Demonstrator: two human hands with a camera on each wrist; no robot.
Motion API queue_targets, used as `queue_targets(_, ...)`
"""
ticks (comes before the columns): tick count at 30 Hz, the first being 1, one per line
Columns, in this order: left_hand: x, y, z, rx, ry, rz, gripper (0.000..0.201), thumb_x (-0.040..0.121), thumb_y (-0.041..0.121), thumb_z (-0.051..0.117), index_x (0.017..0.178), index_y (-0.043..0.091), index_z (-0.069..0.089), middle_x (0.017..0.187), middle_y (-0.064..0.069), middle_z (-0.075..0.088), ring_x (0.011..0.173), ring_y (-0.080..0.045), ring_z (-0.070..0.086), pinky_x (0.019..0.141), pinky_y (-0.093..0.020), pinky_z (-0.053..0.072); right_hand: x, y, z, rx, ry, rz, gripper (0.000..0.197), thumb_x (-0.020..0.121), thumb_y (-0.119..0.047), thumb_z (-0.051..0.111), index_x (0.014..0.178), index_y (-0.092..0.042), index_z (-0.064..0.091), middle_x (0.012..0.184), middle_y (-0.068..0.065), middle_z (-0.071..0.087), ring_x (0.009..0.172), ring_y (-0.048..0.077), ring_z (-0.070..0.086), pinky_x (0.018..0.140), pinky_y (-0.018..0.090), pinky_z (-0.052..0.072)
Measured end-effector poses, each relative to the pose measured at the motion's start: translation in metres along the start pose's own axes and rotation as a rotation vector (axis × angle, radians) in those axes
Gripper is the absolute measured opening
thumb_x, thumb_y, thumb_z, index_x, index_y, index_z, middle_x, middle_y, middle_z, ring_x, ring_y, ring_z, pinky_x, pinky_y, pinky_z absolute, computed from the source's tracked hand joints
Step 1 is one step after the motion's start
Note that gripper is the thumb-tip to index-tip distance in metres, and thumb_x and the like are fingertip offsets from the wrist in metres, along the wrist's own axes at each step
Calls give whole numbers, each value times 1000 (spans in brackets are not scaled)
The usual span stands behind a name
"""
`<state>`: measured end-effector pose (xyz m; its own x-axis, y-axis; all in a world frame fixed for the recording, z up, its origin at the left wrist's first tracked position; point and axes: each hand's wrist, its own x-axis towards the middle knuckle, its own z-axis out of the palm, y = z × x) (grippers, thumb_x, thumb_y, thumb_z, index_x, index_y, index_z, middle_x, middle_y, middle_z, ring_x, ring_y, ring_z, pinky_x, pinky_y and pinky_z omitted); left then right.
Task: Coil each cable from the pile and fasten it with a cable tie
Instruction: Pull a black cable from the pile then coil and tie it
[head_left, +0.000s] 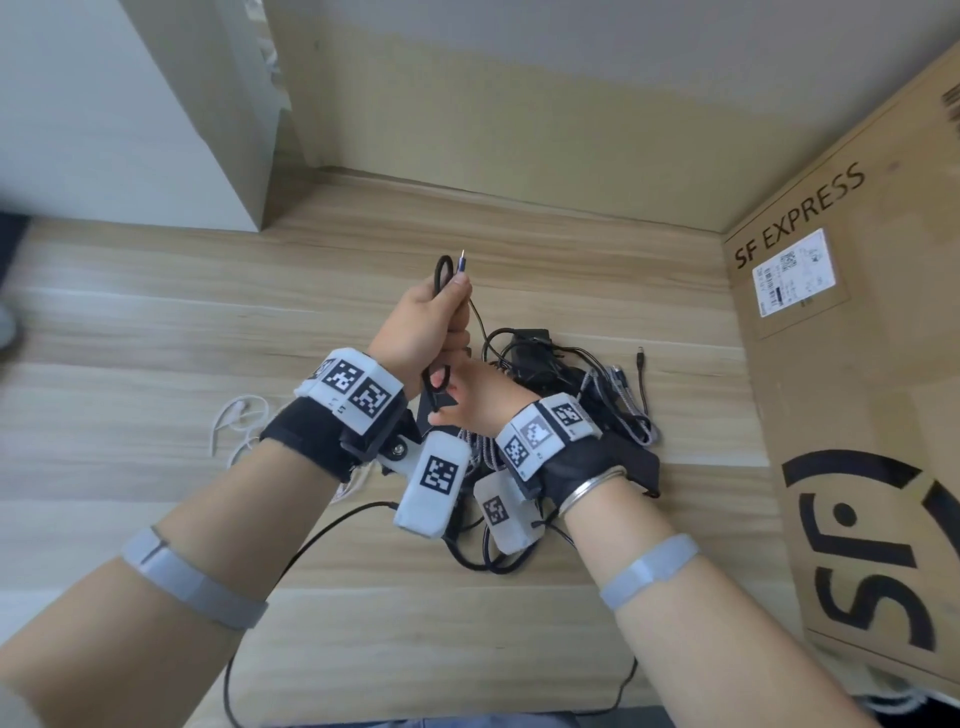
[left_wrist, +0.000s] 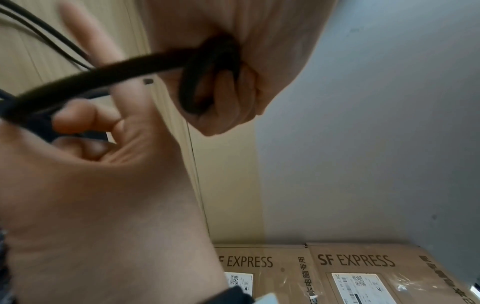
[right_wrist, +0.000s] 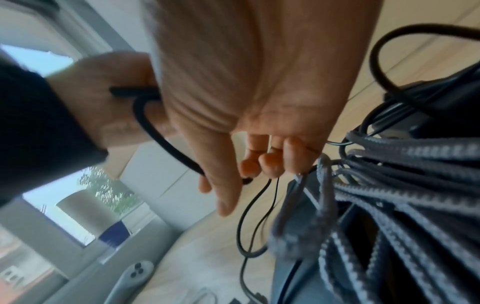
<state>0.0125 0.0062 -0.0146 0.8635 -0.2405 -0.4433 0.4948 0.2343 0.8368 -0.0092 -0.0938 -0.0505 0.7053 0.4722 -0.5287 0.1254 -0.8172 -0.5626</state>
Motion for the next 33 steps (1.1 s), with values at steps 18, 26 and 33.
queue_targets(18,2,-9,-36,752,42,97,27,84,32,64,94,13,47,68,11,45,58,-1,42,52,-11,34,-4,-4,-28,1083,396,-21,23,88,8,54,93,-15,51,84,8,68,73,11,68,70,21,56)
queue_targets(26,-2,-10,-30,879,-21,194,21,94,24,48,75,29,45,64,7,56,54,-7,51,54,-19,38,-13,3,-42,473,705,92,21,86,-13,63,105,-23,62,98,-1,59,75,9,56,67,20,45)
queue_targets(33,-11,-8,-22,904,-45,287,16,97,23,43,81,22,43,56,9,42,49,-9,43,44,-12,32,-7,2,-62,621,662,33,45,95,-5,48,136,-21,40,138,2,46,122,13,49,97,17,36)
